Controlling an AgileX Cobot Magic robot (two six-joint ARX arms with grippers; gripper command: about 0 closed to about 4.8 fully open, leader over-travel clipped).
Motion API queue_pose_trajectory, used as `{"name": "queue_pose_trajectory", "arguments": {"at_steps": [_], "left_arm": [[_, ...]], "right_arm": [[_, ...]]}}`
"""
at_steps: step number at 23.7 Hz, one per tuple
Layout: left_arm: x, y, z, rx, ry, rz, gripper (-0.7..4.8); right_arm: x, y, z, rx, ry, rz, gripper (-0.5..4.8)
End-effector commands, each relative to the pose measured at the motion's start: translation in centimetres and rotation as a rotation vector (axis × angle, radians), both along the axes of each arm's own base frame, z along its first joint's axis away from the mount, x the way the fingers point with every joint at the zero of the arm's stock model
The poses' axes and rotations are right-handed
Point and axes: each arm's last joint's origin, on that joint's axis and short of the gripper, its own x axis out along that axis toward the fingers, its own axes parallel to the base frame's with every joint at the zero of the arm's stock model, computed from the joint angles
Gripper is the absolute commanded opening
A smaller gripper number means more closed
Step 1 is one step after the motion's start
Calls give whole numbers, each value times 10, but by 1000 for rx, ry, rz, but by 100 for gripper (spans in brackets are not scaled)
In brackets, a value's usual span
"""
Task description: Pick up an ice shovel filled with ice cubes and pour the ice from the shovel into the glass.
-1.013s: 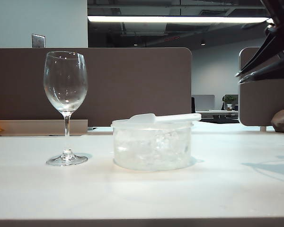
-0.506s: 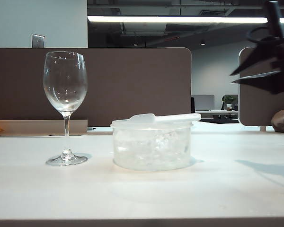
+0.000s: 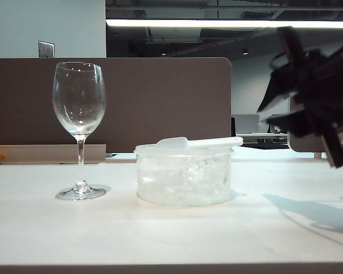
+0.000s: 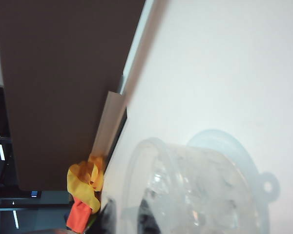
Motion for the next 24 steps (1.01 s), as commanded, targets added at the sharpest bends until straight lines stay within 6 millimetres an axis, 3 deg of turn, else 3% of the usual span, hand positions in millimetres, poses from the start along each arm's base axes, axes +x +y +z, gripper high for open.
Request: {"name": "queue_pose_trajectory", "arguments": {"at_steps": [1,7,10,24], "left_arm": [[0,0,0,2,2,-4,29],[0,0,0,2,2,-4,29],[0,0,0,2,2,-3,29],[0,0,0,3,2,-3,29]], "right_arm": [[4,4,-1,41,-50,1,63],[10,8,-15,73,-16,0,65],[11,9,-17,72,-14,1,120],[11,9,-18,49,-20,28,173]]}}
